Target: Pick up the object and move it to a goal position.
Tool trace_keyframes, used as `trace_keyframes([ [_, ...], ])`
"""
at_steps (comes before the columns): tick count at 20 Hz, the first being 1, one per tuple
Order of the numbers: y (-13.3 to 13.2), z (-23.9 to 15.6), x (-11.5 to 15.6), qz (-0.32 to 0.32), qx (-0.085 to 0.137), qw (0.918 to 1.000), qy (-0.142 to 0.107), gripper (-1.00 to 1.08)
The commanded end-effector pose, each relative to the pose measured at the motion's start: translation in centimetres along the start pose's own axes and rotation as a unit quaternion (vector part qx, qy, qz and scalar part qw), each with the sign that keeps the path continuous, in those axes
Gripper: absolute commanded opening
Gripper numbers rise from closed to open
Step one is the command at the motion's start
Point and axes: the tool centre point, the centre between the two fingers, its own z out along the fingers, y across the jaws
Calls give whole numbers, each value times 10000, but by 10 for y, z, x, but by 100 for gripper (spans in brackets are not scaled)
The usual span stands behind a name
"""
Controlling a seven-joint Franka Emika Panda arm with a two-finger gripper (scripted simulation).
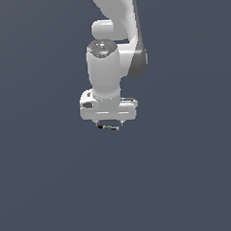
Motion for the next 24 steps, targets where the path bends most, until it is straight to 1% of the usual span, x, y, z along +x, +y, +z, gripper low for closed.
trace_keyframes([
  [1, 1, 2, -1, -71, -5, 10000, -5, 100],
  [9, 5, 14, -8, -610, -34, 9981, -40, 100],
  [14, 9, 26, -15, -1162, -54, 9932, -77, 100],
  [19, 14, 40, -24, -1837, -65, 9829, -122, 100],
  [24, 17, 54, -34, -2514, -63, 9677, -165, 100],
])
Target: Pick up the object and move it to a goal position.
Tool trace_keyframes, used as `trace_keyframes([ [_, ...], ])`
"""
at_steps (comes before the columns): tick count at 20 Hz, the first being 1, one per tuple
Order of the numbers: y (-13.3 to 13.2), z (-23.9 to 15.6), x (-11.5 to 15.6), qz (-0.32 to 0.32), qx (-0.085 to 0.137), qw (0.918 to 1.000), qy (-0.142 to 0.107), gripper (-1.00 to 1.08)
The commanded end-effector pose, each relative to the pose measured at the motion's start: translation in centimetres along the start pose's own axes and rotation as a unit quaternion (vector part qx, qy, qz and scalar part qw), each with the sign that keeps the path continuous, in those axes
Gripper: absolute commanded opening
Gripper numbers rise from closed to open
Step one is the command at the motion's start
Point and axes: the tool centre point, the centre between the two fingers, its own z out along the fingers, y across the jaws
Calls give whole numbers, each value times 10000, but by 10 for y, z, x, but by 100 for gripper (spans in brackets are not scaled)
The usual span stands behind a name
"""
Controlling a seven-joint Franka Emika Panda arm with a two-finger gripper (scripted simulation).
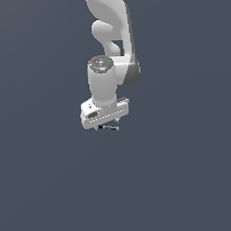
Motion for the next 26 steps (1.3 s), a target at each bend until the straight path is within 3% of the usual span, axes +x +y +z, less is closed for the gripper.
trace_keyframes([
  [1, -1, 7, -5, -357, 2, 9994, -18, 100],
  [7, -4, 23, -17, -1193, 21, 9928, -53, 100],
  [13, -8, 38, -29, -2025, 54, 9792, -75, 100],
  [19, -13, 53, -40, -2848, 97, 9585, -79, 100],
  [26, -20, 68, -54, -3759, 154, 9265, -61, 100],
])
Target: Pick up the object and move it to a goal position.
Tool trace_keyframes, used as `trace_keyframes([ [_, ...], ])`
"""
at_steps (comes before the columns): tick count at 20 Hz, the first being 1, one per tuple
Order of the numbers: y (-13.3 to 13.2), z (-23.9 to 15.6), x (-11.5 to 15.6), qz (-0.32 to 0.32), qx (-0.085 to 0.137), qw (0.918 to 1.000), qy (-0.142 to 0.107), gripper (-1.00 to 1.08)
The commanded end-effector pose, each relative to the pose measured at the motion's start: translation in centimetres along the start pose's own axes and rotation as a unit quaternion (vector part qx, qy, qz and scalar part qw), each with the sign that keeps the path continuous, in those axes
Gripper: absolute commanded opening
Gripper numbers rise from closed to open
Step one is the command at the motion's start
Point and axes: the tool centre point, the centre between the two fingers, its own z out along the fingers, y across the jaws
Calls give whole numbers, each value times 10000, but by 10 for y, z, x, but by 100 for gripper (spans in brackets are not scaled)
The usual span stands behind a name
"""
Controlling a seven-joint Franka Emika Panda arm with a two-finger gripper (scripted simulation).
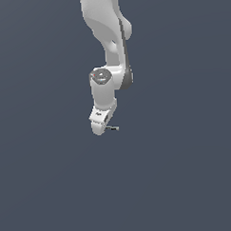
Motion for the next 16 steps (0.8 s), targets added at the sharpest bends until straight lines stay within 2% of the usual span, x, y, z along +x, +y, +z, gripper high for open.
trace_keyframes([
  [1, -5, 5, -1, -328, 13, 9995, 12, 100],
  [8, -14, 14, -4, -958, 39, 9954, 43, 100],
  [16, -19, 18, -5, -1246, 50, 9922, 60, 100],
])
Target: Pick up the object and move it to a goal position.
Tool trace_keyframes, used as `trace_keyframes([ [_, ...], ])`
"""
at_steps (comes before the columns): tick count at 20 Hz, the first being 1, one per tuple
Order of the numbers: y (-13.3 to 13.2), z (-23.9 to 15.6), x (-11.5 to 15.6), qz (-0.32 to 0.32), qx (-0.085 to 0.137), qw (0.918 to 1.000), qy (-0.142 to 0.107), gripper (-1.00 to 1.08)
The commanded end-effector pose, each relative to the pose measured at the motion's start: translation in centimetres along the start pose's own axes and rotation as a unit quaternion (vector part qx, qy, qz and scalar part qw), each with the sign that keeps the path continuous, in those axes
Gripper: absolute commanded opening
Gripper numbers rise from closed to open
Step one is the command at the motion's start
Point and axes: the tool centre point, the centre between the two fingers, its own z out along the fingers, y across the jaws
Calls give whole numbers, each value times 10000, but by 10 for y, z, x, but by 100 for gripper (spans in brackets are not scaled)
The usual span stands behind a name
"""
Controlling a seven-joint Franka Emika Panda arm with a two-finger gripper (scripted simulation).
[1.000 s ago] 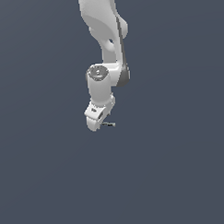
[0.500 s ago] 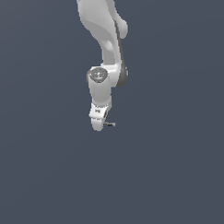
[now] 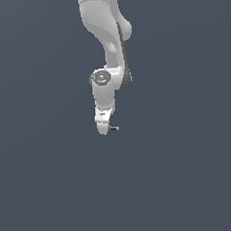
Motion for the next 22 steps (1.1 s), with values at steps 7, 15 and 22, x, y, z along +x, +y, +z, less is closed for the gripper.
trace_keyframes([
  [7, -1, 7, 0, -21, 1, 10000, 1, 100],
  [15, -1, 41, 0, -40, 2, 10000, 0, 100],
  [22, -1, 51, 0, -42, 2, 10000, 0, -100],
])
